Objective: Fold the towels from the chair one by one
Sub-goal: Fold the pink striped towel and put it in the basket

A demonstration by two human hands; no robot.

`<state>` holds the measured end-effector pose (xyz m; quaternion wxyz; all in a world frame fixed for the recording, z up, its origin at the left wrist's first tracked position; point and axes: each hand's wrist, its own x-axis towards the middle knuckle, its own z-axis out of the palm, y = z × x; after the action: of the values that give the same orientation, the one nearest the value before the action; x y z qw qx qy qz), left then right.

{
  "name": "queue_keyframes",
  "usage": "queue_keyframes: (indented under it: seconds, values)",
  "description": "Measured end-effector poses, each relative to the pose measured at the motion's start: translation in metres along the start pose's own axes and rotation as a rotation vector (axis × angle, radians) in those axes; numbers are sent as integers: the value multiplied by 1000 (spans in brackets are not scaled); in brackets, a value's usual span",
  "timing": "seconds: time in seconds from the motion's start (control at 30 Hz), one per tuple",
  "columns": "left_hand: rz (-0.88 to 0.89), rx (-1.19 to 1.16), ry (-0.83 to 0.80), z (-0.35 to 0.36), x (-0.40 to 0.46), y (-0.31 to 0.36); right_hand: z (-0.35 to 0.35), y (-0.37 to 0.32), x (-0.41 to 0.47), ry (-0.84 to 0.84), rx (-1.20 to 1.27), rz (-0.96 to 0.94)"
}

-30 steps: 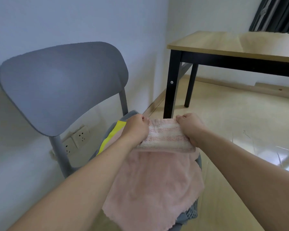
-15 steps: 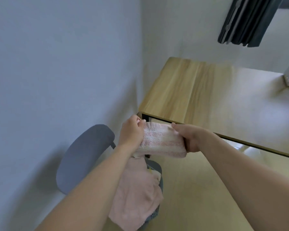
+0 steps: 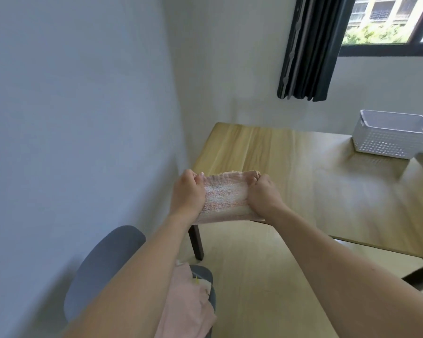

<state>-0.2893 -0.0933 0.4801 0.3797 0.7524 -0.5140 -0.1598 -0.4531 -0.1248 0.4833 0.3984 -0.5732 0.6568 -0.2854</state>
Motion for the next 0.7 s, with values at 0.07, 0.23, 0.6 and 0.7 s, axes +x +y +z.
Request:
queue_keyframes:
  seconds: [0.07, 0.23, 0.6, 0.7]
  values:
    - [21, 22, 34, 23, 3, 30, -32, 8, 18, 10, 12, -19]
    - [113, 97, 143, 89, 5, 115, -124, 37, 67, 16, 31, -73]
    - [104, 57, 175, 237, 23, 254, -288, 94, 178, 15, -40, -113]
    - [117, 52, 190, 278, 33, 287, -329, 113, 209, 47, -9, -132]
